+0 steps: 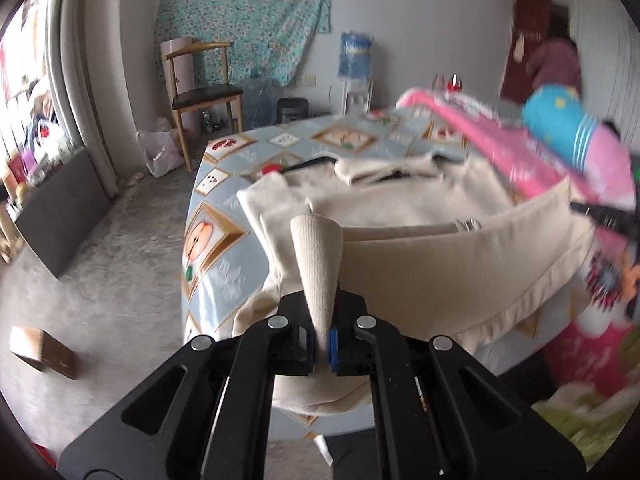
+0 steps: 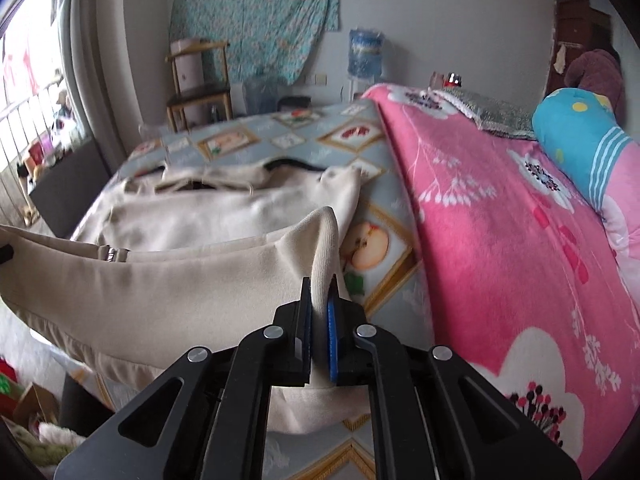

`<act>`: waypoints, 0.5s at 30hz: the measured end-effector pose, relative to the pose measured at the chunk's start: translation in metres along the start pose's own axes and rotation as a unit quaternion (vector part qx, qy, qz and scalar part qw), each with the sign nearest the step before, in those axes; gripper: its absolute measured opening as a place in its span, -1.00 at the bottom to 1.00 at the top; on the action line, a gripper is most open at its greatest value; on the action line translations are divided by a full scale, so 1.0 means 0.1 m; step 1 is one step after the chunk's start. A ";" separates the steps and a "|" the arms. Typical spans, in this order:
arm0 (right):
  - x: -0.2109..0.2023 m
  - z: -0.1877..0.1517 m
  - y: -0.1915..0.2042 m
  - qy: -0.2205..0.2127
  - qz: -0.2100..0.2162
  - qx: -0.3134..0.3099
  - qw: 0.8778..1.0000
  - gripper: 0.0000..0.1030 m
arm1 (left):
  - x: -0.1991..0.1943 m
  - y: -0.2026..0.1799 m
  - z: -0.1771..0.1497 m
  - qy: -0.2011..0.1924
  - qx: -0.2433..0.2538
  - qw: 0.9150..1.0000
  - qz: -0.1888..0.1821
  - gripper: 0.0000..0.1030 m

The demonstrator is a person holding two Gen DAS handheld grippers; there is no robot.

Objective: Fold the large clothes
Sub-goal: 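Hold the hem with both grippers and lift it off the table, then fold the lifted hem over toward the collar with both grippers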

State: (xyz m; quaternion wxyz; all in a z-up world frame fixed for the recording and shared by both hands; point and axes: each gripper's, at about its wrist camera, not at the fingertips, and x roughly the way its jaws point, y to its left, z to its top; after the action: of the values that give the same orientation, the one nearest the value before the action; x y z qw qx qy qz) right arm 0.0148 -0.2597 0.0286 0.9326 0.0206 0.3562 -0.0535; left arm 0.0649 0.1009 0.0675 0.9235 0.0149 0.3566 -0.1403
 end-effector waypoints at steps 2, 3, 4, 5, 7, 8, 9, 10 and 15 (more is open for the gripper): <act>0.11 0.08 -0.04 -0.007 0.010 0.012 1.000 -0.88 | 0.11 0.05 0.08 -0.008 -0.001 1.000 0.007 -0.91; 0.19 0.12 -0.06 -0.008 0.015 0.018 1.000 -0.88 | 0.19 0.08 0.12 -0.013 -0.004 1.000 0.008 -0.91; 0.31 0.16 -0.08 -0.009 0.015 0.022 1.000 -0.88 | 0.29 0.10 0.16 -0.015 -0.009 1.000 0.007 -0.91; 0.44 0.19 -0.08 -0.007 0.014 0.025 1.000 -0.88 | 0.42 0.14 0.19 -0.014 -0.013 1.000 0.009 -0.91; 0.77 0.23 -0.08 0.006 0.012 0.030 0.999 -0.88 | 0.69 0.18 0.24 -0.004 -0.018 1.000 0.025 -0.91; 0.94 0.24 -0.06 0.015 0.008 0.028 0.999 -0.88 | 0.83 0.18 0.25 0.003 -0.014 0.999 0.032 -0.91; 1.11 0.24 -0.04 0.026 0.005 0.026 0.999 -0.88 | 0.96 0.18 0.26 0.009 -0.007 0.999 0.043 -0.91; 1.22 0.23 -0.02 0.034 0.003 0.024 0.999 -0.88 | 1.14 0.16 0.25 0.020 0.008 0.998 0.058 -0.90; 1.26 0.33 -0.02 0.021 0.004 0.033 0.999 -0.88 | 1.22 0.11 0.28 0.013 0.029 0.997 0.072 -0.91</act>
State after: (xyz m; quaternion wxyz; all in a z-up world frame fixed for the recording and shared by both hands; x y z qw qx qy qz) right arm 0.1295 -0.2750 -0.0310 0.9240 0.0545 0.3735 -0.0610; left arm 0.1727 0.0771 0.0068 0.9258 0.0689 0.3621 -0.0838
